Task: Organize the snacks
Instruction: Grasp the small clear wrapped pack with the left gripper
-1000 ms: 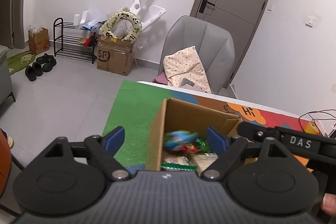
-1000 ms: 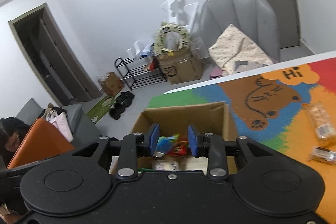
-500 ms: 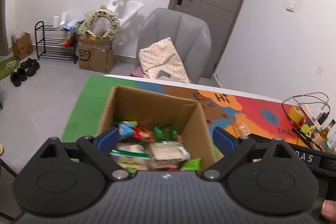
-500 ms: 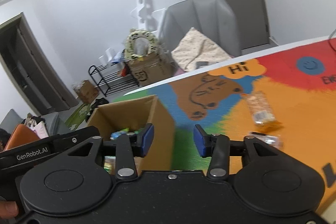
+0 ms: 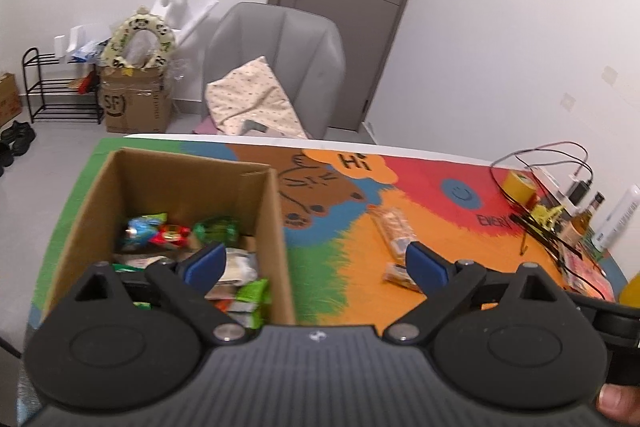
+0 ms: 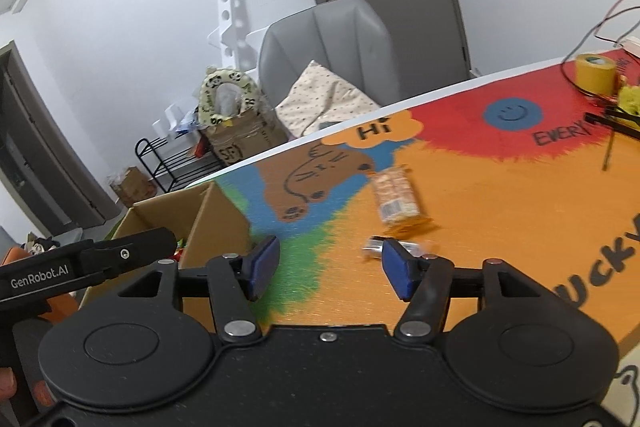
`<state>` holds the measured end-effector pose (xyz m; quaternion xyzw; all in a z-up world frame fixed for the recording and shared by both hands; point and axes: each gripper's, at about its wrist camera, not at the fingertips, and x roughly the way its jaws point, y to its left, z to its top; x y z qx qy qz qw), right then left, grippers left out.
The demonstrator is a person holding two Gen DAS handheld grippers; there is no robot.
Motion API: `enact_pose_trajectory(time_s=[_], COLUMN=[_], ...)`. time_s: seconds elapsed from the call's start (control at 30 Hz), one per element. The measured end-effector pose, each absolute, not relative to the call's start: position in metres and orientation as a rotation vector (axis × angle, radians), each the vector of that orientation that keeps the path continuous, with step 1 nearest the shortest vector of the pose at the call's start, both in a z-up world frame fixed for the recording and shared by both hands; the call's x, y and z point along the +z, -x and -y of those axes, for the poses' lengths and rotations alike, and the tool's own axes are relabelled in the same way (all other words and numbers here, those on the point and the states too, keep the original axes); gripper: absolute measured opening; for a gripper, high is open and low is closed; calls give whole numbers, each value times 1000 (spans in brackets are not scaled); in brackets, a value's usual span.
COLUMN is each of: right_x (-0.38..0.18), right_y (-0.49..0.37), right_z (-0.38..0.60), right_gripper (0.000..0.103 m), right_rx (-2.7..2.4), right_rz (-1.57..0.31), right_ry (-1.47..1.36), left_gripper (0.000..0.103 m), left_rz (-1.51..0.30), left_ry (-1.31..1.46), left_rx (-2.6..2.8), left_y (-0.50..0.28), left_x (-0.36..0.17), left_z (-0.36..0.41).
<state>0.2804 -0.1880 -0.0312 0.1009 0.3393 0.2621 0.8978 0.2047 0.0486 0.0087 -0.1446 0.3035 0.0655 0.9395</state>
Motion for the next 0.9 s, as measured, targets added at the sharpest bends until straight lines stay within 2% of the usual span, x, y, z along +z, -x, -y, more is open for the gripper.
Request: enact_pose_trajectory(time_s=[0.9], right_x=[-58], right_y=[-298], right_z=[277], right_gripper=[58], right_rx=[439], right_rz=[-713], right_ry=[-301], left_gripper=[90], left_rz=[-651], left_ry=[272], left_rx=[80], left_y=[-251], left_x=[-13], left_z=[32])
